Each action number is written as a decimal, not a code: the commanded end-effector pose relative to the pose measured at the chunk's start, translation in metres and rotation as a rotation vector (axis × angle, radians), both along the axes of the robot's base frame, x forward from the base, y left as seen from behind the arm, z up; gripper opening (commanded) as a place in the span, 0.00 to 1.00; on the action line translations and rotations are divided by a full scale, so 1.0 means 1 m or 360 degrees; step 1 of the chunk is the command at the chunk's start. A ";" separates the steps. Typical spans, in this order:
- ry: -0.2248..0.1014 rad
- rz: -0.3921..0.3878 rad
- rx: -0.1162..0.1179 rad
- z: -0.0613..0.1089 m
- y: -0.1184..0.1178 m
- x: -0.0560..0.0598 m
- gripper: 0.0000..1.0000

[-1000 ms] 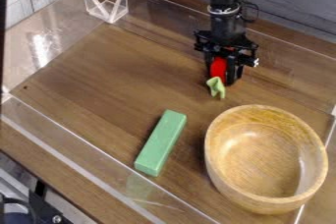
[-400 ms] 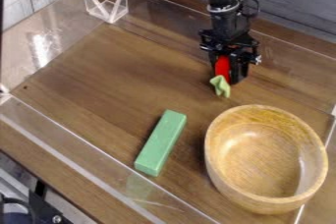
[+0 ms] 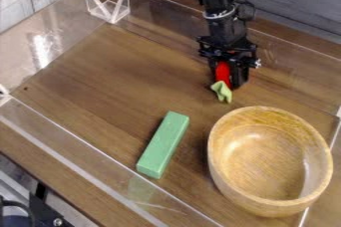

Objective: Move the red object to the right side of the table

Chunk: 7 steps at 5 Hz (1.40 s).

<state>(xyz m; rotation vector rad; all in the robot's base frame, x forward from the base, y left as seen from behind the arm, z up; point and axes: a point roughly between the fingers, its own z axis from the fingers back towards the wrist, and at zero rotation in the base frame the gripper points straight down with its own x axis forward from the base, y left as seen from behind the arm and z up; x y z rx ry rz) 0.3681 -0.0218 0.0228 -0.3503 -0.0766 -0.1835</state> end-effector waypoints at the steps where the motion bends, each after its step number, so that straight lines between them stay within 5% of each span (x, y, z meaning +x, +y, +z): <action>1: -0.0126 -0.0036 -0.0026 0.023 -0.011 0.007 0.00; 5: -0.0117 -0.0098 -0.0105 0.011 -0.032 0.005 0.00; 7: -0.0105 0.0152 -0.0103 0.021 -0.043 0.005 0.00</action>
